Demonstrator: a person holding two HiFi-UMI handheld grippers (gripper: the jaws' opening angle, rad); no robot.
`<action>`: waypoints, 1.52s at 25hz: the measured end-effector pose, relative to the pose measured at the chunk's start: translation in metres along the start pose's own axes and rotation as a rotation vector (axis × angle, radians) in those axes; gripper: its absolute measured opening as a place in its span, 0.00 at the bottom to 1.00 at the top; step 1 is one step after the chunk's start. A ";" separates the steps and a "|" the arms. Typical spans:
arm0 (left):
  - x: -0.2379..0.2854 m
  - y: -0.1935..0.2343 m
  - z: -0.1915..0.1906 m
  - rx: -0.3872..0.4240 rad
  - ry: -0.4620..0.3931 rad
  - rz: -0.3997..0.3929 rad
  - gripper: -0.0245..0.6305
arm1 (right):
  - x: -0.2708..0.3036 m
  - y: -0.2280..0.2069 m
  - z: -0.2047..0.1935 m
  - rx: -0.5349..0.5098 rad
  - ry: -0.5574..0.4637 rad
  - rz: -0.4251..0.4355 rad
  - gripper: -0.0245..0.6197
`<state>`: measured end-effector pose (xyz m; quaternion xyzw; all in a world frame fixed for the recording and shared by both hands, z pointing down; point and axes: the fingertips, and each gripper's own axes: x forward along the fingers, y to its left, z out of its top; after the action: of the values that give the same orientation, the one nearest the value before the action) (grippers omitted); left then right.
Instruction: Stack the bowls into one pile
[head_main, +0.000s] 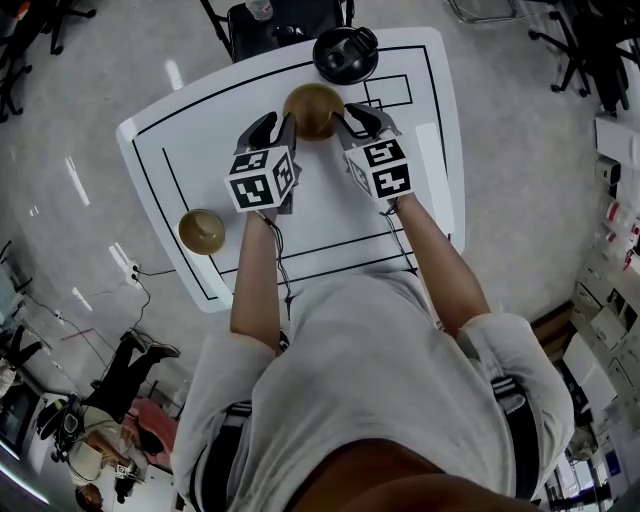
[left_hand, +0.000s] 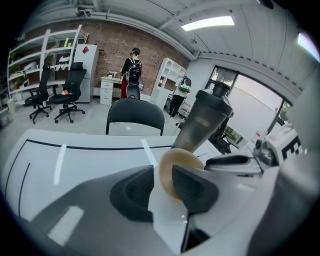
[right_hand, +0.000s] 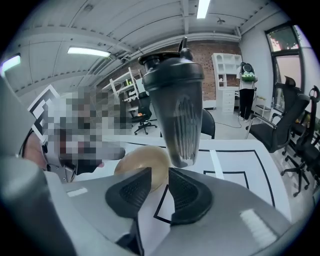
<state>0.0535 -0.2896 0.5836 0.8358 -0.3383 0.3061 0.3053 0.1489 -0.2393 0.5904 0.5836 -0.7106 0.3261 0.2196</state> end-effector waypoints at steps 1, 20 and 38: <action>0.002 0.001 -0.002 0.001 0.010 -0.001 0.21 | 0.001 0.001 0.000 0.001 0.003 0.001 0.21; 0.008 -0.005 -0.025 0.064 0.111 0.013 0.17 | 0.006 0.001 -0.001 0.002 0.010 -0.015 0.12; -0.051 0.012 -0.019 0.031 0.020 0.084 0.17 | -0.012 0.053 0.014 -0.056 -0.037 0.023 0.11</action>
<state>0.0084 -0.2636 0.5626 0.8224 -0.3655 0.3321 0.2826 0.1009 -0.2352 0.5617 0.5747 -0.7301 0.2979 0.2189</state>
